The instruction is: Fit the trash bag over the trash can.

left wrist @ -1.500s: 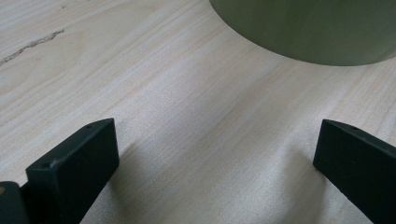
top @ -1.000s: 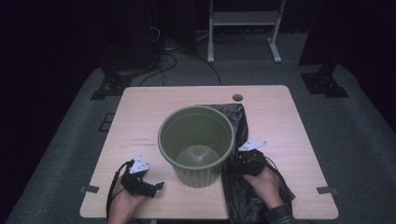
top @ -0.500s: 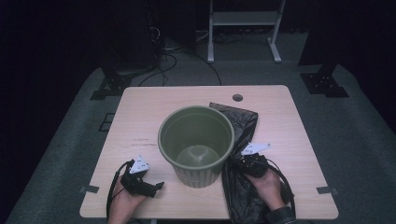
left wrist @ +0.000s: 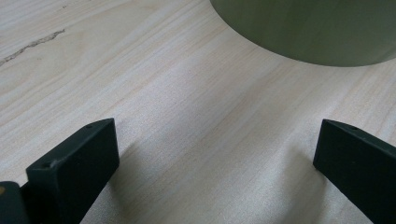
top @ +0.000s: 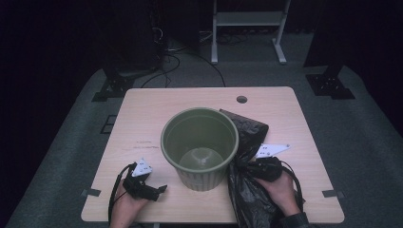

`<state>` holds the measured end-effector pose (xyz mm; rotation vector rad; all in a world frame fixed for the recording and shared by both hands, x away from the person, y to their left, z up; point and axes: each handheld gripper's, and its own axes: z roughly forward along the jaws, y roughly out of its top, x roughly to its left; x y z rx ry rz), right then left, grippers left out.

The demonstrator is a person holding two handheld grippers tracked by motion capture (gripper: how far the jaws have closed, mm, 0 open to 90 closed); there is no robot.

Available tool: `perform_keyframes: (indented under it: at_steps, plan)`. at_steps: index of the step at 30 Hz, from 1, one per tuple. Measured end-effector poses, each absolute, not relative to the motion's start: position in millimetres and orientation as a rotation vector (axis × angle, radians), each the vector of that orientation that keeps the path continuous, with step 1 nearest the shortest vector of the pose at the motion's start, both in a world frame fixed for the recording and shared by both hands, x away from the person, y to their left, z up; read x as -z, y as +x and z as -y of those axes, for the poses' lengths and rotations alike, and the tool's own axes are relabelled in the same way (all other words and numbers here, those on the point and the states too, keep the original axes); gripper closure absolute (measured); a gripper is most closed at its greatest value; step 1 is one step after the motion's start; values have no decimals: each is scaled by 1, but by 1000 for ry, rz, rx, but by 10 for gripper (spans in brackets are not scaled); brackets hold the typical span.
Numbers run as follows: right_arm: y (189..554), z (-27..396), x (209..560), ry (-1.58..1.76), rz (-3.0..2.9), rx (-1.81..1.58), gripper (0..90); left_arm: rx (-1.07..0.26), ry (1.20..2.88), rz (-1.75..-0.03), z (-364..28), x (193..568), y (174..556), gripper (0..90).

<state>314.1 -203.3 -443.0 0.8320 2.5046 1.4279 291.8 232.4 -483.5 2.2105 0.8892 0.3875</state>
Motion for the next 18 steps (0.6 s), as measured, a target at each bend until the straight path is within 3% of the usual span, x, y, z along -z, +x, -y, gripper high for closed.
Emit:
perform_keyframes:
  at_steps: [18]
  plan:
    - [297,211,369,547,-2501,-1666,892,-387,2212,-890,-232,483,292,0]
